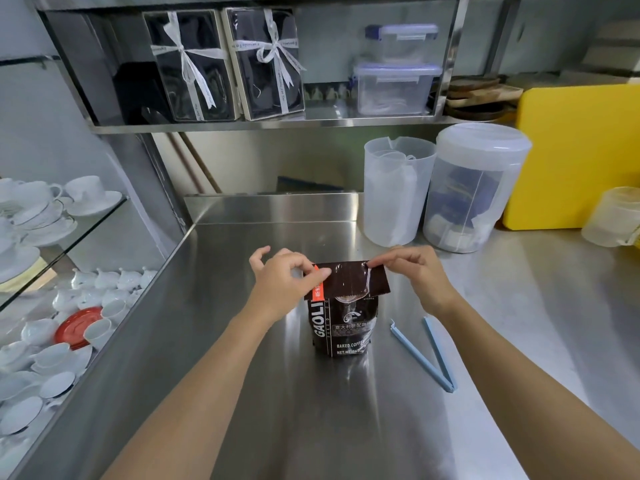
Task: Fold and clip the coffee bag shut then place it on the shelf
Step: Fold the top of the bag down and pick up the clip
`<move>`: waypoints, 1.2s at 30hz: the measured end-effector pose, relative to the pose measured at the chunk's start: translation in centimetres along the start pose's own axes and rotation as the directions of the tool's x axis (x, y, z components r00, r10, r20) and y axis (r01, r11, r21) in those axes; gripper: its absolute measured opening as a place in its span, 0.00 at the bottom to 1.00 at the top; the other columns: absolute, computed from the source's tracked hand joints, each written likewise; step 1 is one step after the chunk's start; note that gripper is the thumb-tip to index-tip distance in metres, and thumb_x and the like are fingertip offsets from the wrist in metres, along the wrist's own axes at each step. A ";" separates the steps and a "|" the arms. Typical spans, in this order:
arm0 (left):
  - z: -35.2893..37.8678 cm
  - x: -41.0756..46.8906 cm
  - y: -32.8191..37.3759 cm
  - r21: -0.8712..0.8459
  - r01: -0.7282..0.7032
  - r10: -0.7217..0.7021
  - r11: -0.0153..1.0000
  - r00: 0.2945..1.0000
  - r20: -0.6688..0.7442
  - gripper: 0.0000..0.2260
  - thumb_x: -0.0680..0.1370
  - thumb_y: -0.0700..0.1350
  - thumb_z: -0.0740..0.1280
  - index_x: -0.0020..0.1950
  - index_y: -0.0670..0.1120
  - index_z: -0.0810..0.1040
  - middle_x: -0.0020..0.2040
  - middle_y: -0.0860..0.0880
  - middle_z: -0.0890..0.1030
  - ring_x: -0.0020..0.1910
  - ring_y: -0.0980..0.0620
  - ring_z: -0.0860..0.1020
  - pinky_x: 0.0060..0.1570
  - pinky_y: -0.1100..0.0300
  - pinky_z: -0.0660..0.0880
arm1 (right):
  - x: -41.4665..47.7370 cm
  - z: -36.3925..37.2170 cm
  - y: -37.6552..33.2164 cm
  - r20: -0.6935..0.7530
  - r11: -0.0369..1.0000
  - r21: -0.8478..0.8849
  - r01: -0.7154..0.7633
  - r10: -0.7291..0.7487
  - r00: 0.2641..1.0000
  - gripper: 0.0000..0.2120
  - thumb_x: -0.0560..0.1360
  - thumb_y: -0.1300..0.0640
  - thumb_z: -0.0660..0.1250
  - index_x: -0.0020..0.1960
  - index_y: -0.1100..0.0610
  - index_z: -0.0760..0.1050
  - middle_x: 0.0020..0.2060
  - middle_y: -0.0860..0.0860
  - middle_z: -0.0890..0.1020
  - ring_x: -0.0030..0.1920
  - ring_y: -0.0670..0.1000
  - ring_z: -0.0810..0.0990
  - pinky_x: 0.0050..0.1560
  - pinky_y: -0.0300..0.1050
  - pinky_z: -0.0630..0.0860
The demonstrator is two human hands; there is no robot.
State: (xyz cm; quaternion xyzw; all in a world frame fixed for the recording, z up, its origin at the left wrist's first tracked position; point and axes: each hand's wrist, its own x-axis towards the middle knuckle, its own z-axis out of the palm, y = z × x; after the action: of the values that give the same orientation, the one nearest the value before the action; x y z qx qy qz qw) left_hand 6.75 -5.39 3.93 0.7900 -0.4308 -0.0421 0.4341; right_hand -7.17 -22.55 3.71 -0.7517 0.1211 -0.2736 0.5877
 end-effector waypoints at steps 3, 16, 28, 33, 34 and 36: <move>0.6 0.2 0.1 0.063 -0.006 0.009 0.998 0.998 -0.061 0.12 0.67 0.50 0.73 0.32 0.54 0.70 0.34 0.57 0.73 0.43 0.88 0.50 0.63 0.53 0.48 | 0.0 0.3 -0.2 -0.039 0.995 -0.104 0.000 -0.004 0.999 0.11 0.67 0.64 0.71 0.35 0.48 0.82 0.28 0.42 0.84 0.34 0.41 0.78 0.41 0.30 0.73; 0.2 1.9 1.3 0.257 -0.210 0.190 0.943 0.977 0.098 0.09 0.70 0.45 0.70 0.39 0.60 0.74 0.34 0.57 0.75 0.45 0.62 0.70 0.65 0.56 0.37 | 0.3 0.4 -2.3 0.111 0.797 -0.591 0.121 -0.068 0.992 0.06 0.66 0.61 0.73 0.43 0.59 0.83 0.39 0.56 0.86 0.38 0.52 0.81 0.43 0.41 0.74; 1.7 2.4 2.2 0.367 -0.395 0.390 0.842 0.916 0.093 0.05 0.72 0.43 0.68 0.36 0.48 0.79 0.32 0.52 0.81 0.37 0.55 0.76 0.64 0.60 0.42 | 0.0 1.3 -2.2 0.117 0.706 -0.669 0.230 -0.206 0.972 0.03 0.68 0.63 0.71 0.40 0.63 0.82 0.34 0.60 0.84 0.35 0.56 0.79 0.40 0.50 0.76; 2.1 2.4 1.9 0.373 -0.390 0.397 0.842 0.916 0.060 0.04 0.73 0.46 0.68 0.38 0.49 0.80 0.36 0.53 0.83 0.39 0.55 0.77 0.63 0.60 0.43 | 0.2 1.2 -1.9 0.033 0.753 -0.642 0.145 -0.162 0.986 0.03 0.68 0.64 0.71 0.39 0.64 0.81 0.34 0.61 0.83 0.34 0.55 0.77 0.38 0.43 0.72; 1.9 2.5 1.7 0.371 -0.381 0.392 0.847 0.919 0.051 0.03 0.73 0.48 0.68 0.40 0.50 0.80 0.37 0.56 0.82 0.40 0.58 0.75 0.63 0.59 0.42 | 0.2 1.0 -1.9 0.012 0.767 -0.630 0.123 -0.149 0.989 0.02 0.67 0.64 0.71 0.39 0.64 0.81 0.34 0.61 0.82 0.34 0.53 0.76 0.37 0.40 0.69; 1.4 2.5 1.2 0.371 -0.350 0.363 0.860 0.931 0.037 0.04 0.73 0.49 0.66 0.41 0.52 0.79 0.39 0.57 0.81 0.43 0.60 0.74 0.63 0.58 0.41 | 0.3 0.7 -1.8 -0.031 0.799 -0.597 0.071 -0.111 0.993 0.02 0.68 0.64 0.71 0.39 0.64 0.81 0.33 0.57 0.81 0.33 0.50 0.74 0.34 0.36 0.67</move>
State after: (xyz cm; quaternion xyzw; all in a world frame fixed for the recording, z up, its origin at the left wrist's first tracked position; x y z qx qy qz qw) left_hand 6.93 -8.38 4.73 0.7650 -0.5621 0.1346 0.2841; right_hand -6.78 -21.67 5.35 -0.8937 0.1833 -0.2736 0.3048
